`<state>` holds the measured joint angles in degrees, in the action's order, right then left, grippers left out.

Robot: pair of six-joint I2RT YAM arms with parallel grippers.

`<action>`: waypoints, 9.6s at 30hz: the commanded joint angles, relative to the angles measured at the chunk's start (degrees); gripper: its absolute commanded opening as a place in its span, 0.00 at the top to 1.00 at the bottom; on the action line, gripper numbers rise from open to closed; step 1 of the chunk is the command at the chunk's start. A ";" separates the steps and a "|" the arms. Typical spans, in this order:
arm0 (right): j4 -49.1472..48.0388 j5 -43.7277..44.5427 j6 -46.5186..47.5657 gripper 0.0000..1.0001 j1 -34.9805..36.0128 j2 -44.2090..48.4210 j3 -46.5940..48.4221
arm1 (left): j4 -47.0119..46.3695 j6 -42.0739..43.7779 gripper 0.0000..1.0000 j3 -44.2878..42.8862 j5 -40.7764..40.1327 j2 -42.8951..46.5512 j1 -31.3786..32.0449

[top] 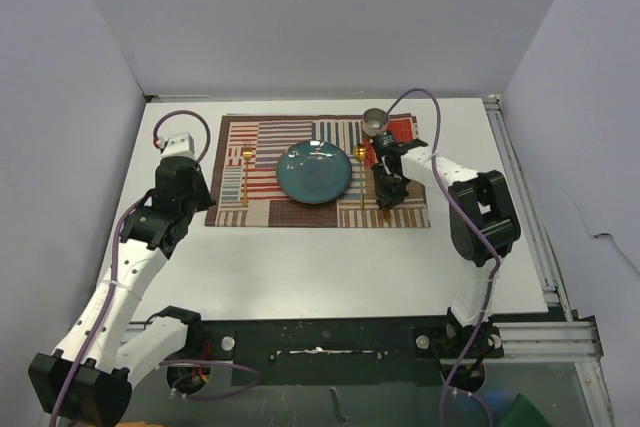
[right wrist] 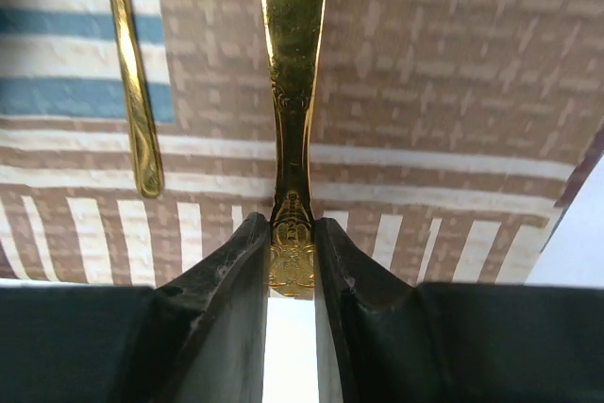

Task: Set the dinner table for one person
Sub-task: Place the knife on the napkin, then reset both arms

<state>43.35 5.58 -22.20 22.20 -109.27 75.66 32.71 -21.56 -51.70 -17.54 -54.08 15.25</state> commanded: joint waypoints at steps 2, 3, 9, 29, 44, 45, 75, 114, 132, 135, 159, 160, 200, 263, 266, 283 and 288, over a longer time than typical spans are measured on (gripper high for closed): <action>0.26 -2.27 1.85 1.00 -1.18 -1.14 6.85 | -3.09 1.08 1.00 -0.06 0.68 -0.22 -0.70; 0.30 -2.54 1.81 1.00 -1.20 -1.46 7.47 | -3.19 1.08 1.00 -0.02 0.81 -0.19 -0.74; 0.51 -2.86 1.78 1.00 -1.53 -3.07 9.49 | -3.25 1.08 1.00 0.14 1.18 -0.24 -1.02; -1.42 -3.62 0.25 1.00 -1.65 -3.39 6.97 | -3.53 1.08 1.00 0.59 2.86 -0.24 -1.56; -4.52 -5.36 -0.56 0.45 -1.35 -0.10 2.62 | -3.72 1.00 1.00 0.92 3.57 -0.51 -1.75; -4.64 -5.44 -0.69 0.44 -1.21 0.38 2.26 | -3.71 1.00 1.00 0.96 3.69 -0.60 -1.76; -7.63 -6.32 -3.26 0.51 1.55 4.22 -5.94 | -4.21 1.17 1.00 0.84 5.56 -1.20 -2.52; -6.74 -4.47 -2.65 0.48 2.47 6.65 -3.43 | -4.52 1.27 1.00 0.98 6.55 -1.75 -3.50; -9.48 14.50 0.45 0.22 4.65 46.90 -12.55 | -4.58 1.48 1.00 0.88 6.59 -4.13 -3.60; -7.83 15.10 1.17 0.20 4.22 46.80 -12.40 | -4.58 1.54 1.00 1.11 6.79 -4.44 -3.56; -23.37 -20.32 3.18 0.33 1.71 15.37 -12.24 | -4.23 1.56 1.00 1.08 6.66 -6.21 -3.56; -23.85 -21.47 3.01 0.33 1.78 15.05 -12.51 | -4.31 1.60 1.00 1.08 6.64 -6.05 -3.59; -23.32 -25.37 4.17 0.34 1.85 6.13 -13.52 | -4.49 1.70 1.00 1.08 7.38 -5.84 -3.72; -19.23 -22.08 7.52 0.34 -1.11 4.63 -10.71 | -4.41 1.72 1.00 1.17 7.94 -6.21 -3.66; -19.14 -22.55 7.60 0.34 -1.25 4.57 -10.62 | -4.49 1.70 1.00 1.17 7.96 -6.21 -3.69; -17.26 -21.17 7.43 0.34 1.48 11.09 -9.75 | -4.50 1.70 1.00 1.15 8.12 -6.42 -3.65; -15.57 -12.57 6.38 0.34 5.44 19.62 -7.82 | -4.50 1.70 1.00 1.11 8.18 -6.57 -3.66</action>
<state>27.55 -13.78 -15.59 24.67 -99.39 63.70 30.98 -20.49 -50.06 -10.15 -60.64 11.88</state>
